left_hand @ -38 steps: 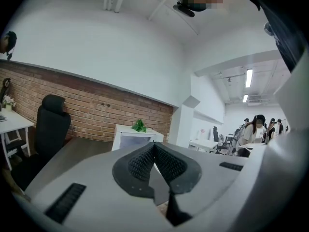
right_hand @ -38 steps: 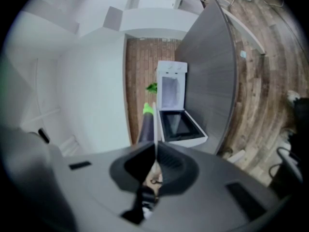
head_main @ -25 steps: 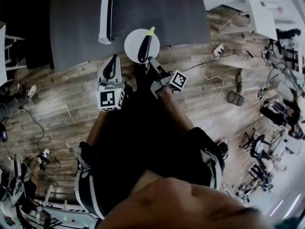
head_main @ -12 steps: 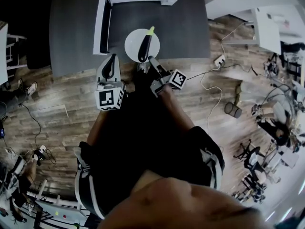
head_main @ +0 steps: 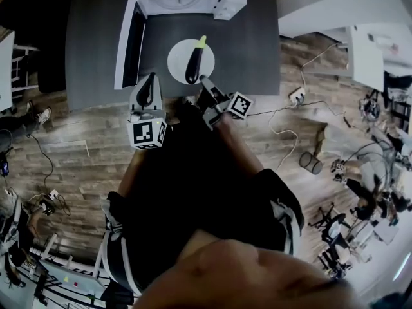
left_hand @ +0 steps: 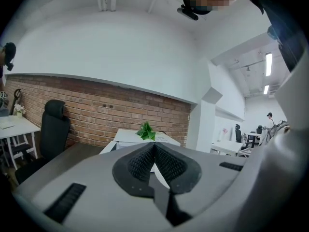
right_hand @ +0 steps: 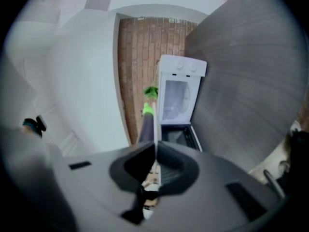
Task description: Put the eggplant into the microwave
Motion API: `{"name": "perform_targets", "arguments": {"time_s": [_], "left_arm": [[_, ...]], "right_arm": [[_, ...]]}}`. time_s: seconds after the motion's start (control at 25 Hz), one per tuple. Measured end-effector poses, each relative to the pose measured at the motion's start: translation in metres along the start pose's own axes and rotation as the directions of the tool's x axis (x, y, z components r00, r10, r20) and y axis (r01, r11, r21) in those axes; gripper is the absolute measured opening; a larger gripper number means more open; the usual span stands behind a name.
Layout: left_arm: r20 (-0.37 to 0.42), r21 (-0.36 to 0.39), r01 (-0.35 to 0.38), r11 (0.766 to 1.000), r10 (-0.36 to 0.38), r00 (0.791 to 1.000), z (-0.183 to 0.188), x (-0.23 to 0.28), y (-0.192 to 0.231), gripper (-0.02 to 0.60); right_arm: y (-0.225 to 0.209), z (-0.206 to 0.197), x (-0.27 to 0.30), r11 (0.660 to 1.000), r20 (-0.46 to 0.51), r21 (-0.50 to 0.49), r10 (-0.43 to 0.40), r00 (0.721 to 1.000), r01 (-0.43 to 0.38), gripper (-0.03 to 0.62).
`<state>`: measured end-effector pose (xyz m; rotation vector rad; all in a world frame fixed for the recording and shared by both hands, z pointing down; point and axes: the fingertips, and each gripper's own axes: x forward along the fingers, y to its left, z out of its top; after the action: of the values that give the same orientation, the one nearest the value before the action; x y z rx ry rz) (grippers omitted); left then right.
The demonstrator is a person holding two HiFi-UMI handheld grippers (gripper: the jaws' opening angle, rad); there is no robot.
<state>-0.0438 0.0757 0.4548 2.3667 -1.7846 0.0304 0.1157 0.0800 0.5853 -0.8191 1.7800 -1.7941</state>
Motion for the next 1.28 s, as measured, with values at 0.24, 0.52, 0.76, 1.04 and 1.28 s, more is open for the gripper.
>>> {"name": "perform_targets", "arguments": {"time_s": [0.24, 0.52, 0.76, 1.04, 1.28], "left_arm": [[0.012, 0.006, -0.044, 0.999, 0.043, 0.999, 0.005, 0.024, -0.011, 0.037], [0.020, 0.011, -0.072, 0.997, 0.072, 0.997, 0.016, 0.040, -0.006, 0.037], [0.042, 0.019, -0.055, 0.998, 0.054, 0.998, 0.027, 0.053, 0.004, 0.037], [0.031, 0.013, -0.025, 1.000, 0.025, 0.999, 0.026, 0.078, 0.021, 0.037], [0.031, 0.009, 0.001, 1.000, -0.001, 1.000, 0.030, 0.097, 0.034, 0.037]], "right_arm": [[-0.005, 0.030, 0.009, 1.000, -0.047, 0.000, 0.006, 0.999, -0.006, 0.038], [-0.007, 0.043, 0.023, 1.000, -0.070, -0.005, 0.001, 0.998, -0.001, 0.038], [-0.008, 0.047, 0.034, 1.000, -0.055, -0.009, 0.001, 0.998, -0.002, 0.038], [-0.021, 0.057, 0.054, 1.000, -0.028, -0.008, -0.017, 0.999, 0.017, 0.038], [-0.030, 0.063, 0.074, 1.000, -0.017, -0.008, -0.005, 1.000, 0.005, 0.038]]}}
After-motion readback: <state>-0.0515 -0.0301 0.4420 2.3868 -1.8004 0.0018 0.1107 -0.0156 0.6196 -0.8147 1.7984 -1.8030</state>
